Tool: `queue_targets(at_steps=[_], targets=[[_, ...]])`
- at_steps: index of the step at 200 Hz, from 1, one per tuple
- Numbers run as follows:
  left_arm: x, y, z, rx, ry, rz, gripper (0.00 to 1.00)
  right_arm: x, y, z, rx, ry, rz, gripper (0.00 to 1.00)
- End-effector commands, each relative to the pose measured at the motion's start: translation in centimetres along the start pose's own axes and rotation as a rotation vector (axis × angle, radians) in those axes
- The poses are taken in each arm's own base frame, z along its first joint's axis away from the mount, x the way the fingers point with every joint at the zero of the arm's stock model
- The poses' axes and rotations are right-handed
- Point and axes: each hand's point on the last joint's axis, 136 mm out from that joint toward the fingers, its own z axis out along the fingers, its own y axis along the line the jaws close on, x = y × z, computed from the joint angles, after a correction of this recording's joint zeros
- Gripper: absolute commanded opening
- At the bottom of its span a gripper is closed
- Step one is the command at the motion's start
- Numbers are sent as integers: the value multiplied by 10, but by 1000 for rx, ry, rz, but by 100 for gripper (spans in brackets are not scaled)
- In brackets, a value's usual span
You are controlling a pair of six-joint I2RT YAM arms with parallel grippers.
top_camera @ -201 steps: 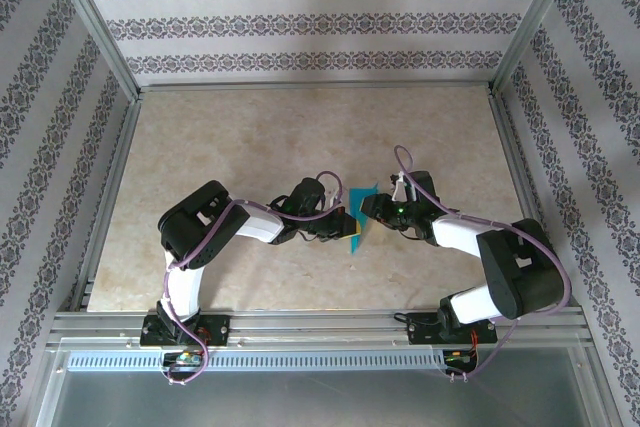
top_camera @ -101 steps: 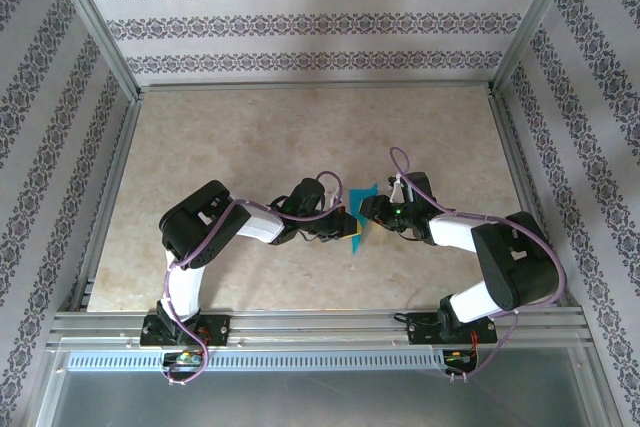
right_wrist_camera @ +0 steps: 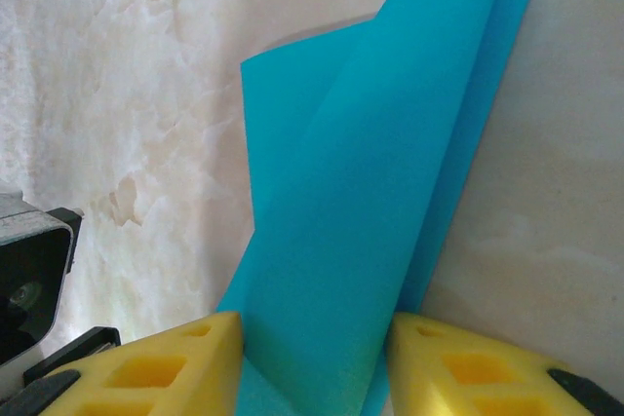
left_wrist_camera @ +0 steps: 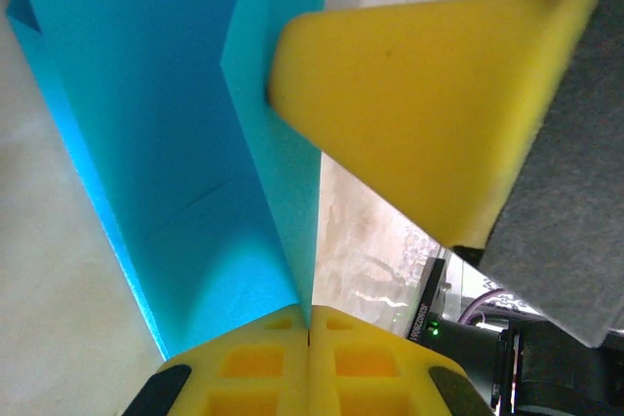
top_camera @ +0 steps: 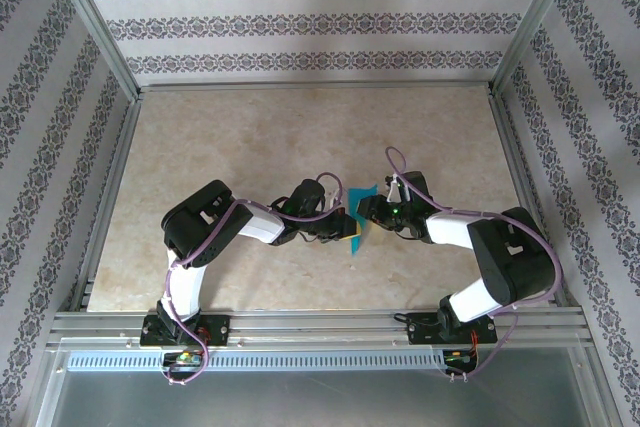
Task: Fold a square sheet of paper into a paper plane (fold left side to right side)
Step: Fold the wing for the fifth time at the center of the table.
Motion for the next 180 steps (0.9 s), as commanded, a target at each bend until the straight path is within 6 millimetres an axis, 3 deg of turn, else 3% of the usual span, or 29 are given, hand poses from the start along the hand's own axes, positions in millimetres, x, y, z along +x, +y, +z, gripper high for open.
queue_targets(at_steps=[1, 34, 103, 128, 180], targets=[[-5, 1, -1, 28, -13, -4, 0, -7, 6, 4, -11, -16, -6, 44], [-5, 1, -1, 29, -15, -4, 0, -4, 1, 9, 9, 0, 4, 43], [-10, -1, -13, 25, -44, 1, 20, 13, -22, 21, 99, 77, 35, 42], [-14, -2, -17, 20, -58, 4, 27, 14, -21, 24, 97, 84, 33, 41], [-26, 0, -21, 5, -88, 2, 32, 14, -22, 24, 105, 83, 31, 42]])
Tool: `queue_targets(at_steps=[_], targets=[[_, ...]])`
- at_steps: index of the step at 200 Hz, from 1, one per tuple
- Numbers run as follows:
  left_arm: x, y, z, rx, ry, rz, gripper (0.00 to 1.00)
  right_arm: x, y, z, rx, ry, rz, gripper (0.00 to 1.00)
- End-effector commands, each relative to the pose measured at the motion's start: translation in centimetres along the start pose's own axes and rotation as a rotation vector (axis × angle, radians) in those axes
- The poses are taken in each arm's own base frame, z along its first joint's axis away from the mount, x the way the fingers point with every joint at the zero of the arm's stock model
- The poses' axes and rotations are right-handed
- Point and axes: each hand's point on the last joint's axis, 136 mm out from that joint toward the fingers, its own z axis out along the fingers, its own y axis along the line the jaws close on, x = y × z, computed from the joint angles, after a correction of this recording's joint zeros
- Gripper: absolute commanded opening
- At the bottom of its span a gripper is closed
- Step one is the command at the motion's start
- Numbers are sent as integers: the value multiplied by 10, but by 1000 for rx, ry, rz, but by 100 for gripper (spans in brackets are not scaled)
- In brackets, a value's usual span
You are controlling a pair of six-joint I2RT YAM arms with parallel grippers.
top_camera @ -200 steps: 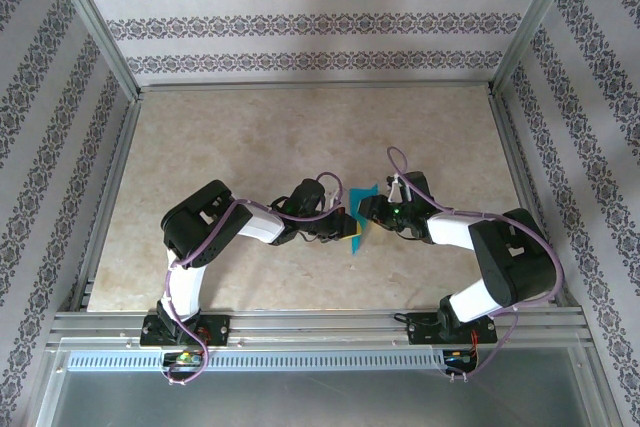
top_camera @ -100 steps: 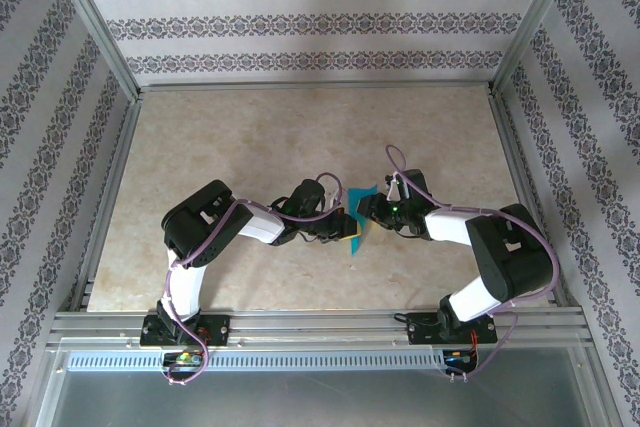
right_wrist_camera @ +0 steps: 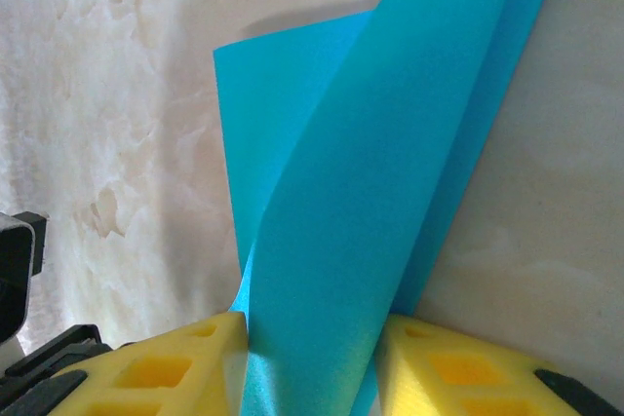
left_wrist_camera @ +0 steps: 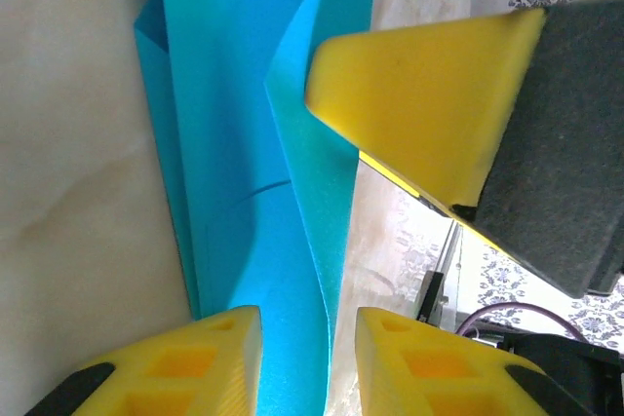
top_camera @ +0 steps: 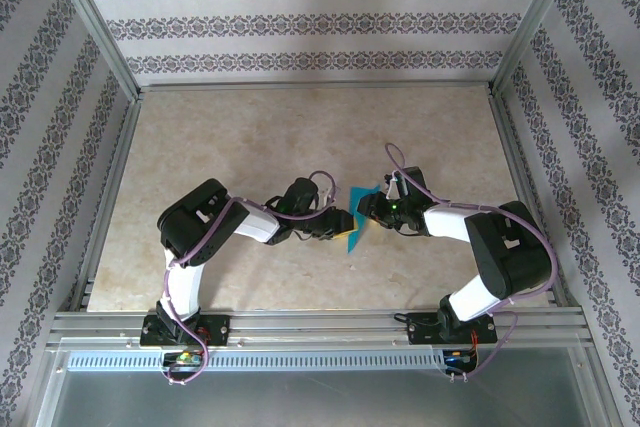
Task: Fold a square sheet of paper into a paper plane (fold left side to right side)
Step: Fold the wing for the fifth time at the center of the table.
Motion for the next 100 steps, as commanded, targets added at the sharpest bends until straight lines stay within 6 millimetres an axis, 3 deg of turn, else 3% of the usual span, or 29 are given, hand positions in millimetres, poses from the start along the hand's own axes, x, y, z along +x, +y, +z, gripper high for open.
queue_targets(at_steps=[1, 70, 100], targets=[[-16, -10, -8, 11, -51, 35, 32, 12, -17, 18, 60, 31, -21, 41], [-25, -7, -1, -7, -42, 43, 32, 12, -18, 19, 66, 35, -21, 42], [-26, -3, 0, -35, -39, 51, 24, 13, -18, 19, 71, 37, -24, 41]])
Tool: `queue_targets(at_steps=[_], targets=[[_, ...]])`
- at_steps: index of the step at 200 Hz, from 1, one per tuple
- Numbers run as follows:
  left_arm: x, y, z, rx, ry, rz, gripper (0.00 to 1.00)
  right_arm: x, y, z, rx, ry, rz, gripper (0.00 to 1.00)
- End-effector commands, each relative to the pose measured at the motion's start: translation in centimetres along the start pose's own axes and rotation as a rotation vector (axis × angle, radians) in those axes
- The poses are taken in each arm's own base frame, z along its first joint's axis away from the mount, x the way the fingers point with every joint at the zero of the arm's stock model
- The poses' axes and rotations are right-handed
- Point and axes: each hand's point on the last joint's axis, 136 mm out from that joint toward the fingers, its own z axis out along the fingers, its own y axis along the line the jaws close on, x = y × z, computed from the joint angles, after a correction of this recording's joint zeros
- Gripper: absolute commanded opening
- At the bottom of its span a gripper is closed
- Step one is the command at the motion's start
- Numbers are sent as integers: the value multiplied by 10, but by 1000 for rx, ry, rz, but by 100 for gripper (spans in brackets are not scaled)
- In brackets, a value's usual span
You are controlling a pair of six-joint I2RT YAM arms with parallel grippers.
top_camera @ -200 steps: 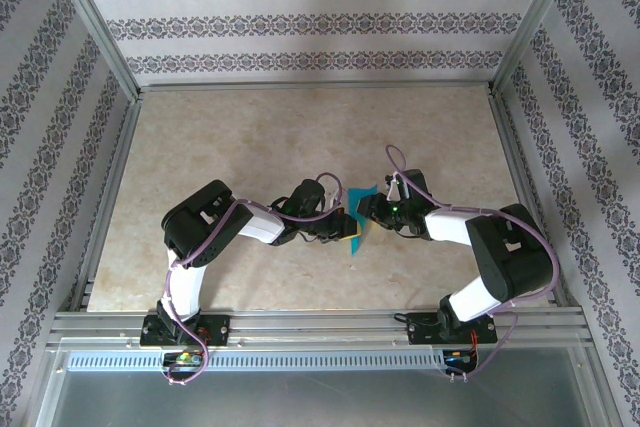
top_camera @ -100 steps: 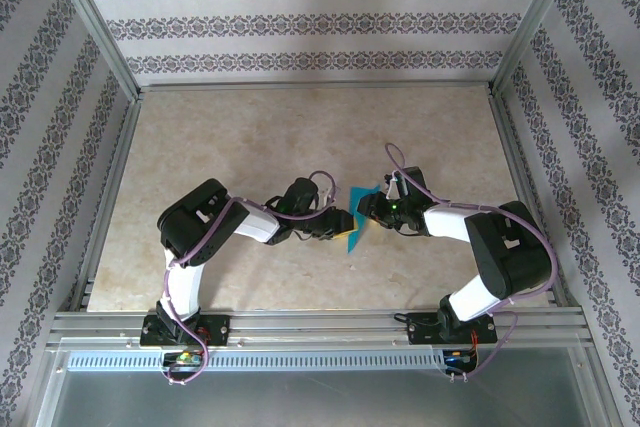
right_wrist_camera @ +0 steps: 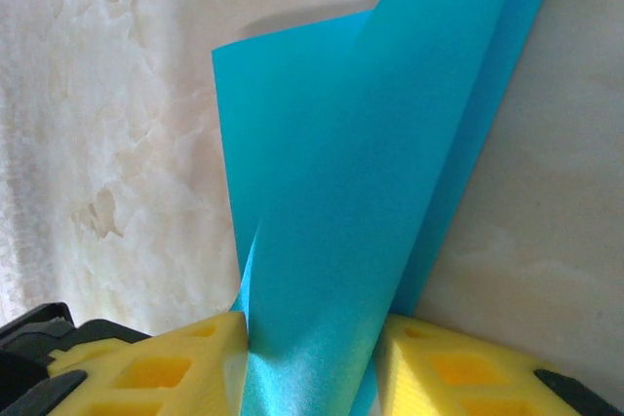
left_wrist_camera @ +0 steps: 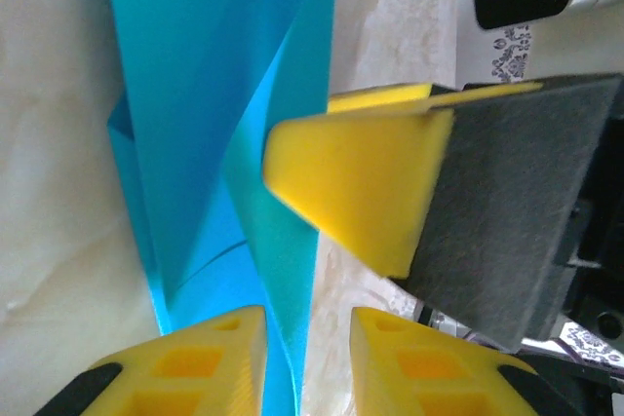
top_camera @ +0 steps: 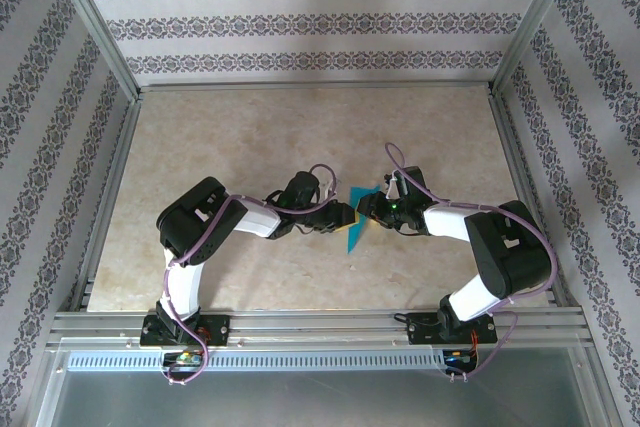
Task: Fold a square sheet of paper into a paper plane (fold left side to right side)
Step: Fold the wing for the fifth time at the center of the table.
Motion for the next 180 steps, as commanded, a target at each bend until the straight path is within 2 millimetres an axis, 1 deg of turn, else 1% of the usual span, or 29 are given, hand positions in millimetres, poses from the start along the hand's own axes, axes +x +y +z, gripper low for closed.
queue_targets(at_steps=[1, 33, 66, 109, 133, 180], targets=[[-8, 7, 0, -38, -7, 22, 23, 12, -18, 19, 65, 31, -27, 41], [-9, 13, -1, -88, -4, 38, 16, 13, -18, 19, 69, 32, -30, 41], [-10, 18, -1, -119, 2, 48, 12, 13, -17, 19, 70, 34, -35, 42], [-12, 21, -1, -141, -6, 59, 5, 14, -19, 20, 79, 39, -35, 42], [-14, 26, -2, -162, -9, 64, 2, 15, -19, 20, 81, 42, -36, 41], [-16, 33, -5, -196, -14, 73, 1, 14, -18, 20, 82, 42, -42, 42]])
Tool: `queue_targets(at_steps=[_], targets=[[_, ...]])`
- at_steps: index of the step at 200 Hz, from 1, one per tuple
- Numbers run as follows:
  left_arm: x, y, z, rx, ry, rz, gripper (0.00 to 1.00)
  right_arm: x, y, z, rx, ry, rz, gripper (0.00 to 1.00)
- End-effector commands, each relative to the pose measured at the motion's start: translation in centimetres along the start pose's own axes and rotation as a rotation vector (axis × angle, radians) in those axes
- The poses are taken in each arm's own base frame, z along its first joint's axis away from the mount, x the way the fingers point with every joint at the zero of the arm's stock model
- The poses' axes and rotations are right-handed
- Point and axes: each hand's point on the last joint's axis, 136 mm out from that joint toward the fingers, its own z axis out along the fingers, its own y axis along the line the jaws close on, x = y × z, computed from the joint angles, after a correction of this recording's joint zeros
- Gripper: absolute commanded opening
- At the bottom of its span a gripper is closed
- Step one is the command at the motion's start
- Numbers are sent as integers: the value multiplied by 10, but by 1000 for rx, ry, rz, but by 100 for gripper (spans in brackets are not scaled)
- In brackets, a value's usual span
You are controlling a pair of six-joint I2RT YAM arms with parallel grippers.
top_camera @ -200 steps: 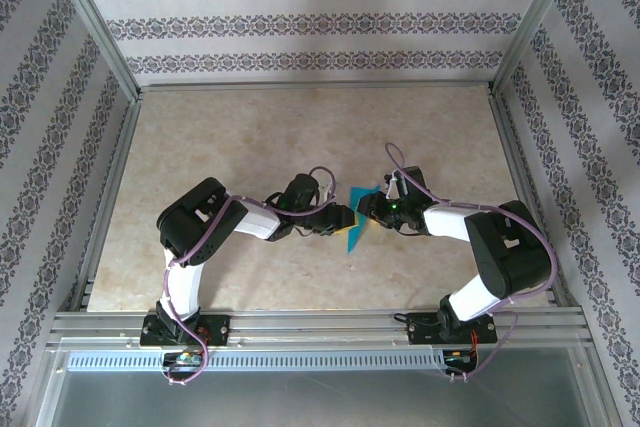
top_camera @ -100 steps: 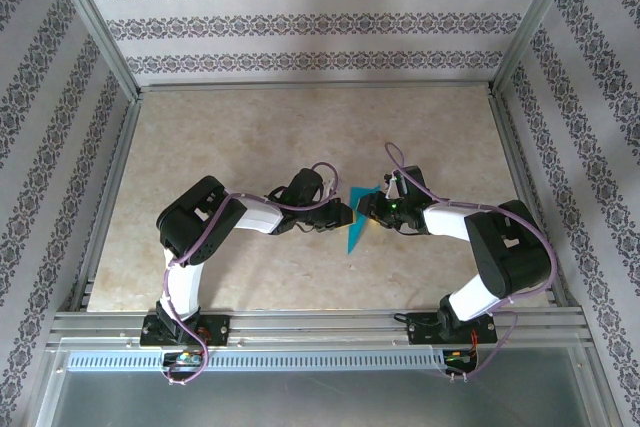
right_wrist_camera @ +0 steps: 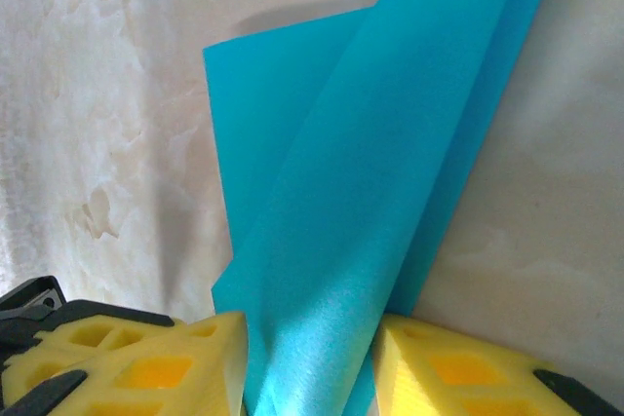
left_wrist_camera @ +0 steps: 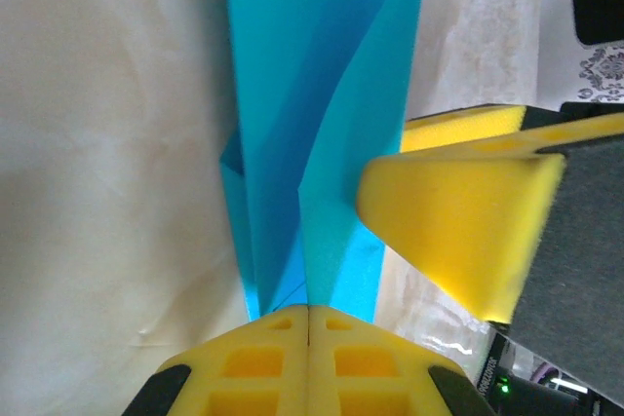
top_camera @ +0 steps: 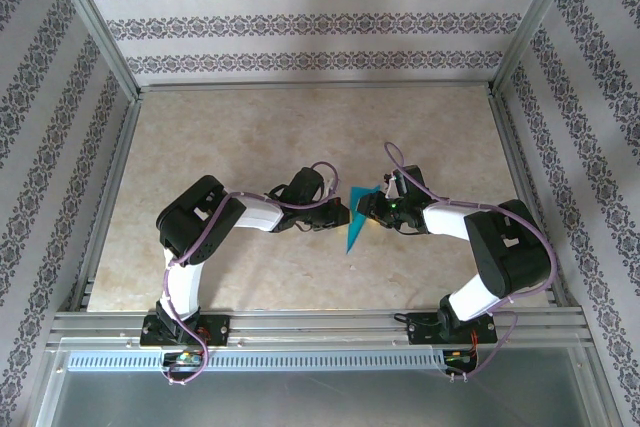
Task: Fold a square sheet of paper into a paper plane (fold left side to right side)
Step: Fold the wing for the fifth time at the center of the table.
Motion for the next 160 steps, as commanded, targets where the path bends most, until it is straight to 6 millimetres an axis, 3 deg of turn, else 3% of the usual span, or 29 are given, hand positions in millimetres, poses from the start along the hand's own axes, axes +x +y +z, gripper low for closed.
queue_targets(at_steps=[1, 160], targets=[[-8, 9, -3, -44, -13, 16, 1, 14, -17, 20, 68, 31, -45, 41], [-6, 12, 2, -70, 17, 56, 0, 15, -13, 24, 65, 44, -54, 42]])
